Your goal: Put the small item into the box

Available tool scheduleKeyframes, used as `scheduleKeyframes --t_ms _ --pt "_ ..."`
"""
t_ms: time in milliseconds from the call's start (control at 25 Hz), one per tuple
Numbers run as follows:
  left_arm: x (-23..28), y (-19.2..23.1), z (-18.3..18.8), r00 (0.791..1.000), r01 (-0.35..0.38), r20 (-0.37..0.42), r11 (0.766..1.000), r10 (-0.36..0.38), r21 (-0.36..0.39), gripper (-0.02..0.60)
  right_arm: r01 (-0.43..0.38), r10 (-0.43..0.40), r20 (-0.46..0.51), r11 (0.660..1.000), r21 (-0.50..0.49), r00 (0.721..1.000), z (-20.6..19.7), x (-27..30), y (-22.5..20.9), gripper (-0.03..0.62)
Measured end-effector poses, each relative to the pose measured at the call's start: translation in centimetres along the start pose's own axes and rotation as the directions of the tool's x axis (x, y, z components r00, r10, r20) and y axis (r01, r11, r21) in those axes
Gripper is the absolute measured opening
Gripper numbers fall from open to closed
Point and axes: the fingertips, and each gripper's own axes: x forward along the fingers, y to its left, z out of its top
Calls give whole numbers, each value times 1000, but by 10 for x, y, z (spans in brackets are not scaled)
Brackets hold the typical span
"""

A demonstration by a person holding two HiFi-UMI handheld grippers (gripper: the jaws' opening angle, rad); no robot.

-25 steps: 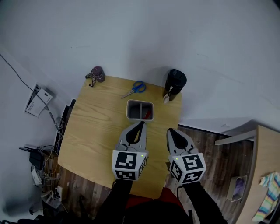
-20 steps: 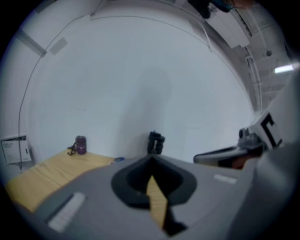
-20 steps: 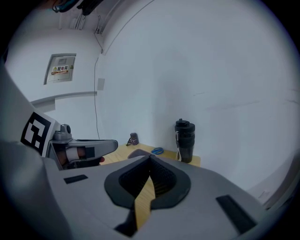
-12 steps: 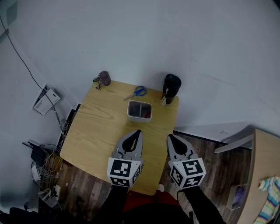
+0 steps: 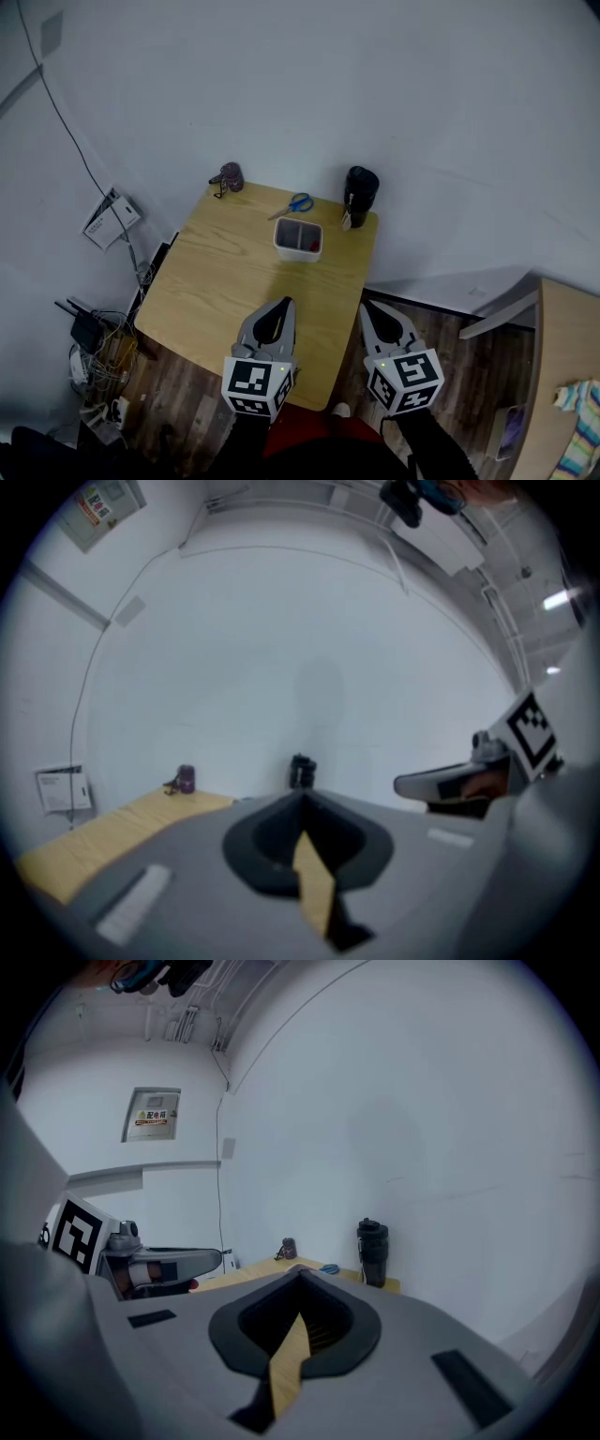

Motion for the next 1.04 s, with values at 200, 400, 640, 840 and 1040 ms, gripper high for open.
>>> scheduleKeyframes --t_ms 200,400,640,840,1040 --pt "-20 -11 1 1000 -12 14 1000 12 3 2 -19 20 11 1000 -16 1000 -1 -18 9 8" --pt "-39 -23 0 1000 -17 20 1000 17 2 2 -31 31 23 999 -22 999 -3 -36 16 8" --pt "-57 -34 -1 999 -23 31 1000 23 -3 2 -48 49 35 998 -29 998 -5 -54 24 8" --pt "-72 -48 -1 999 -21 40 1000 21 7 2 -58 60 48 998 -34 997 -6 -73 29 8" --pt "-92 -60 -2 999 -20 44 1000 20 12 2 -72 74 53 997 -32 996 -10 -93 37 8"
